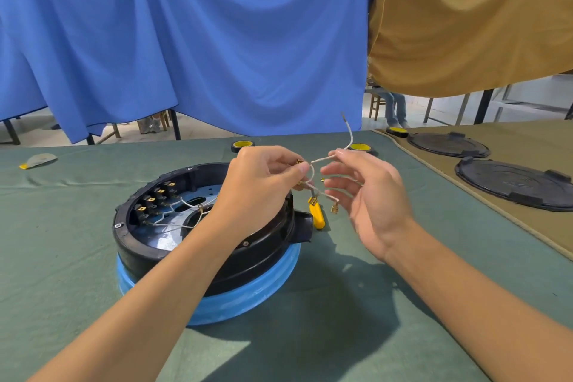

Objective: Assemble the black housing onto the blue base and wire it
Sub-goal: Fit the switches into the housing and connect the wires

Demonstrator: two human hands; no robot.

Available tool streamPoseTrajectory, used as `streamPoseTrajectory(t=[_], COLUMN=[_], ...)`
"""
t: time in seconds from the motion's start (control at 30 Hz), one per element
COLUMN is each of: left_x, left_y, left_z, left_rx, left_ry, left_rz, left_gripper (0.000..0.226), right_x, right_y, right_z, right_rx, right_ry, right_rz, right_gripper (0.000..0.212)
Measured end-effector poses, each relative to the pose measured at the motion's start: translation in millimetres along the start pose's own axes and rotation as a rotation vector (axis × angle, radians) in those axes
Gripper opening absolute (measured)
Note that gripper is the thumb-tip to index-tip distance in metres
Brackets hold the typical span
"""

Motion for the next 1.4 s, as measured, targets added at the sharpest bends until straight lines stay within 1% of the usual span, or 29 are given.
streamPoseTrajectory(t=[0.1,0.13,0.2,0.27,0.37,0.5,0.57,0.67,0.77,0.83,0.9,0.97,1.03,1.1,1.17,1.23,1.33,1.4], left_x=[-2,-2,-3,-4,-8,-15,-18,-25,-44,-59,-75,-92,-107,-119,-127,-133,-140,-144], left_y=[-2,-2,-3,-3,-3,-3,-2,-1,-5,-7,-6,-5,-3,-2,0,3,4,2], left_z=[5,6,8,9,10,11,11,11,12,10,8,8,12,17,23,27,31,33], left_rx=[-0.087,-0.108,-0.135,-0.144,-0.154,-0.122,-0.113,-0.17,-0.255,-0.29,-0.282,-0.258,-0.254,-0.257,-0.25,-0.203,-0.097,-0.054], left_ry=[0.081,0.095,0.121,0.135,0.165,0.182,0.186,0.25,0.248,0.257,0.248,0.242,0.263,0.276,0.286,0.286,0.209,0.126], left_rz=[-0.011,-0.018,-0.046,-0.073,-0.126,-0.208,-0.255,-0.285,-0.24,-0.165,-0.111,-0.119,-0.16,-0.204,-0.238,-0.261,-0.279,-0.281], left_gripper=[0.01,0.01,0.012,0.014,0.012,0.011,0.009,0.008,0.016,0.014,0.01,0.009,0.01,0.011,0.009,0.006,0.012,0.014], right_x=[-9,-7,0,7,13,18,19,27,47,69,93,113,128,140,146,150,154,156], right_y=[3,8,18,26,32,37,37,39,42,40,34,29,26,24,25,28,32,30], right_z=[10,14,18,17,15,14,13,16,26,33,40,45,47,44,43,43,43,40], right_rx=[-0.291,-0.413,-0.631,-0.766,-0.863,-1.007,-1.047,-1.127,-1.239,-1.252,-1.197,-1.112,-1.067,-1.086,-1.116,-1.122,-1.114,-1.081], right_ry=[0.419,0.544,0.71,0.791,0.846,0.953,0.998,1.06,1.136,1.196,1.251,1.281,1.296,1.385,1.438,1.352,1.176,1.104], right_rz=[-0.168,-0.189,-0.162,-0.115,-0.077,-0.05,-0.026,0.019,0.081,0.146,0.208,0.258,0.29,0.24,0.13,0.069,0.067,0.081], right_gripper=[0.003,0.007,0.013,0.017,0.021,0.02,0.02,0.02,0.021,0.022,0.022,0.022,0.021,0.019,0.018,0.016,0.014,0.013])
Point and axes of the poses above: each hand's wrist, its own y-axis away from the middle knuckle, its own x-axis out of the palm, z = x × y, the point moved 5 cm from there along -y, towards the middle knuckle, and after that the axes turned 4 degrees about -y, right-handed, at the moved point
